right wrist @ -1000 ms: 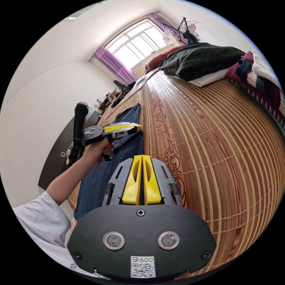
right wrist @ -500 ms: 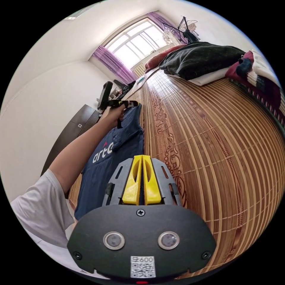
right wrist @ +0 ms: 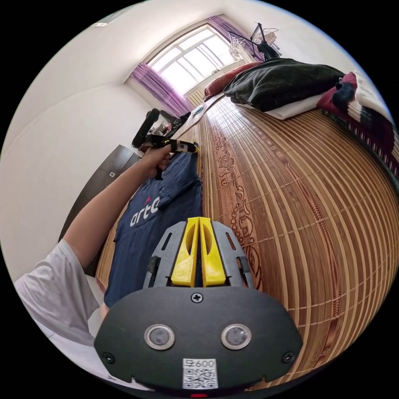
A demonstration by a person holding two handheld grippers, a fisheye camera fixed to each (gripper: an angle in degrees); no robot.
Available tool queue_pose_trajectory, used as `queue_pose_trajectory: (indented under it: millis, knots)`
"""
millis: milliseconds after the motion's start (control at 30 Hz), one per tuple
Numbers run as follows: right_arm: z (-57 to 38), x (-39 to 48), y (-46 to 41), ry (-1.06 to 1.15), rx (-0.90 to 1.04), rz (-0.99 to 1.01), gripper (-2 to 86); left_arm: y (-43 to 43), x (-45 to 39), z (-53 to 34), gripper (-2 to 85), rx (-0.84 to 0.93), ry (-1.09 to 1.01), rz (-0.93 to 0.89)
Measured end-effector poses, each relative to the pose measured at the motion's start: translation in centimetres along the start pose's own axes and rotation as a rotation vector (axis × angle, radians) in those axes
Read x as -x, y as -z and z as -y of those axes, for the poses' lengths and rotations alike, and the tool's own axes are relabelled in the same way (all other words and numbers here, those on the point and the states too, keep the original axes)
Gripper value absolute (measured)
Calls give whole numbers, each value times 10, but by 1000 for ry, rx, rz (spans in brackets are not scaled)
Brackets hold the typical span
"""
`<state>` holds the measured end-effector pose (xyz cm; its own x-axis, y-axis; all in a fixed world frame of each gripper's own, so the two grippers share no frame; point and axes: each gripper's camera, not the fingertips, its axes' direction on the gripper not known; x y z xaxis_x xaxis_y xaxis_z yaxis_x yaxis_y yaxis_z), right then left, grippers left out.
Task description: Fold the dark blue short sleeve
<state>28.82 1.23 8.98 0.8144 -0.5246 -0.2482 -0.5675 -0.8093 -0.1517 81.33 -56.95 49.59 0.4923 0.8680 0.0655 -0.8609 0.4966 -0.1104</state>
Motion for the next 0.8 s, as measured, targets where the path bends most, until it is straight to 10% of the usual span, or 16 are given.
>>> queue_pose_trajectory:
  millis: [367,800]
  knots:
    - [1,-15,0,-9,-2,-3,-8,-9,23,-56,2,-113,145,-324]
    - [-11,-42,1,-24,-20,19,-8,1,-17,-176,1,-176,165,-195]
